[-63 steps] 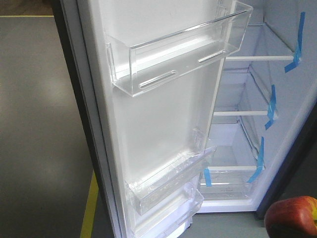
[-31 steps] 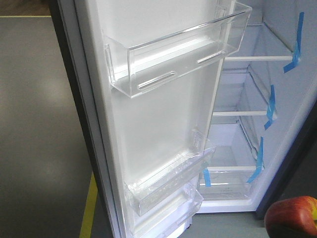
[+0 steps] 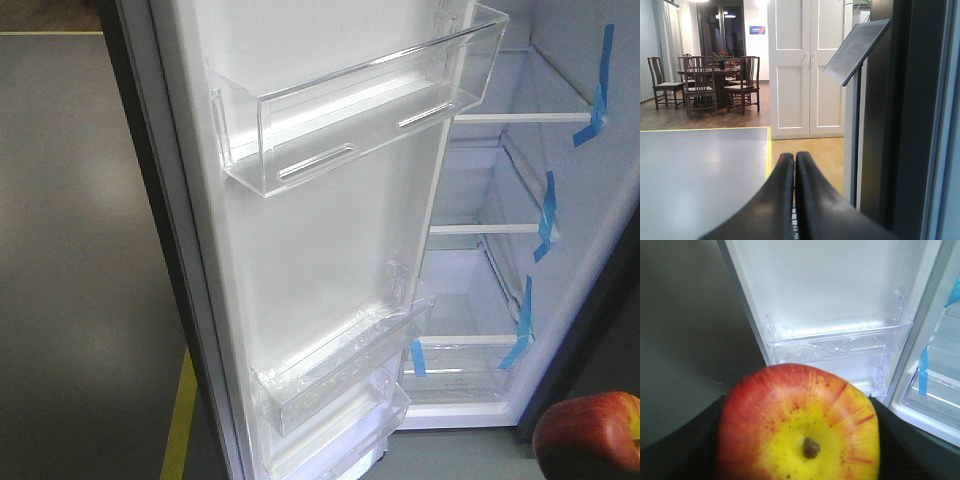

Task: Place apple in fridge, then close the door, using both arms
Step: 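Raise the right gripper with the apple over the top door bin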

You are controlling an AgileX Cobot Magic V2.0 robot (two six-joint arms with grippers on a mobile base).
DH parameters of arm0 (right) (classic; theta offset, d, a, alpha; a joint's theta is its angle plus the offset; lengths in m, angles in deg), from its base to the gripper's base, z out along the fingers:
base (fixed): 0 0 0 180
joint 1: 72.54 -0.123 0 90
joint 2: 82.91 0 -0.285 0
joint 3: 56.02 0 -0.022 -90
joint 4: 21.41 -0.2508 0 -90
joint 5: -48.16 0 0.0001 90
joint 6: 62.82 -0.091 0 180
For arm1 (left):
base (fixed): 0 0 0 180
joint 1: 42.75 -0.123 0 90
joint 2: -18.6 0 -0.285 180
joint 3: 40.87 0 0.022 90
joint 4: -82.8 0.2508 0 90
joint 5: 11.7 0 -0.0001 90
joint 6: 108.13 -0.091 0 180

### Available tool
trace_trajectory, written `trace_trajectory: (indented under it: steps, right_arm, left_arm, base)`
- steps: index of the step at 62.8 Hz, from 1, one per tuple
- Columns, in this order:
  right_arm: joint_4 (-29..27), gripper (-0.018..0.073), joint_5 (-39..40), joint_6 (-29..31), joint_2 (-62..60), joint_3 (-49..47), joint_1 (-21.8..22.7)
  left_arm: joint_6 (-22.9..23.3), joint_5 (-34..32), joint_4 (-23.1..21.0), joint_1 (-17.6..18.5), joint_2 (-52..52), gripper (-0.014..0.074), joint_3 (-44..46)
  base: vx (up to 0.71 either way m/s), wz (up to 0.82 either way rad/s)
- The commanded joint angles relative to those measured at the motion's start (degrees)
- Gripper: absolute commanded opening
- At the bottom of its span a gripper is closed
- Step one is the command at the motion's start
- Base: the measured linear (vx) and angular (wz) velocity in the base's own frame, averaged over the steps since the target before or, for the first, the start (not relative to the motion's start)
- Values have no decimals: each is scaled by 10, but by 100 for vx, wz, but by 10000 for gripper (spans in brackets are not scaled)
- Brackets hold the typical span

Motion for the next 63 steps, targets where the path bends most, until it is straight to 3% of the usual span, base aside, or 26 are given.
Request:
trace_trajectory:
  steps: [1,43,63]
  right_arm:
    - [2,356,87,4,16,-35,-2]
    - [93,356,86,4,344,-447,0]
    - [79,356,33,18,505,-658,50]
  left_arm:
    - [3,-43,-5,-1,-9,-6,-12]
    - [3,-43,-5,-1,-9,-6,-12]
    - [3,-43,-5,-1,-9,-6,-12]
  base:
    - [0,0]
    - [0,0]
    - [0,0]
